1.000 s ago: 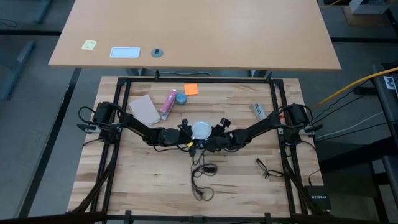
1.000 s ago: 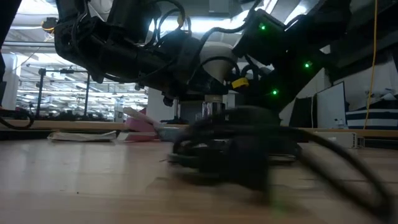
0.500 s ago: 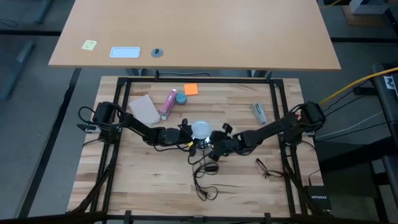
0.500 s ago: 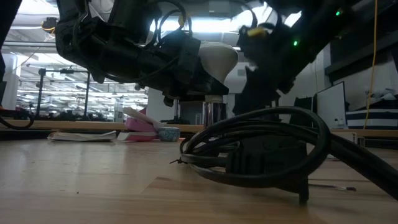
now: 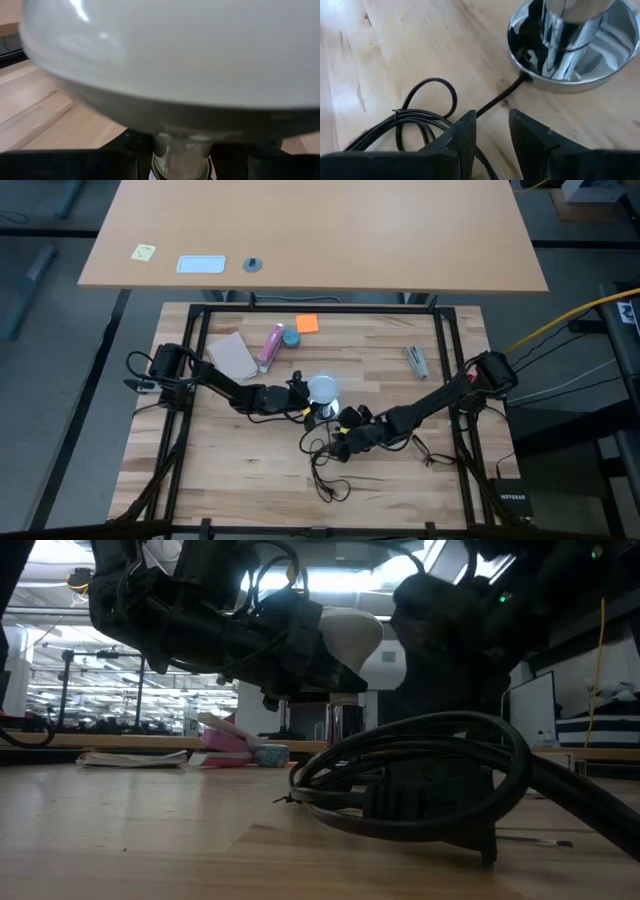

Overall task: Screw lightbulb
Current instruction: Insert the lightbulb into the lamp

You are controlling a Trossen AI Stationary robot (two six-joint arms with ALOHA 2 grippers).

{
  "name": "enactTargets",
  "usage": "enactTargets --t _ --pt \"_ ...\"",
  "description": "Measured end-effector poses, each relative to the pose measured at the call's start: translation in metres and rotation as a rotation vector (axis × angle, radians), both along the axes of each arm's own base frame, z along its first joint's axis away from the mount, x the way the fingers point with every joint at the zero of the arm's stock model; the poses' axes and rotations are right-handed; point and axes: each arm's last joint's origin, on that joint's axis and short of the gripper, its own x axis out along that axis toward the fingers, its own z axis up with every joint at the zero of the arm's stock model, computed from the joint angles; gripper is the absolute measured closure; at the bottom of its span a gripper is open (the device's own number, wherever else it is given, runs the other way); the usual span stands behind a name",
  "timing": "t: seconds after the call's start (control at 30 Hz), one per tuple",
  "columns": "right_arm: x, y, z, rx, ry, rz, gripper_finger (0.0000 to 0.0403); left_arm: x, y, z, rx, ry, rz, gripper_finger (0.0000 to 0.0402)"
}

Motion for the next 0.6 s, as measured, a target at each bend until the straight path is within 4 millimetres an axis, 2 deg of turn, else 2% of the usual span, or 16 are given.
enactTargets --t 0.27,0.6 --pt "0.012 0.005 -0.020 0.057 -0.048 0.008 0.0282 0.000 0.000 0.000 0.003 0.000 0.000 0.0260" --pt "0.006 -0.001 -0.028 0.037 0.052 -0.039 0.0282 0.000 0.000 0.000 0.000 -0.001 0.003 0.0260"
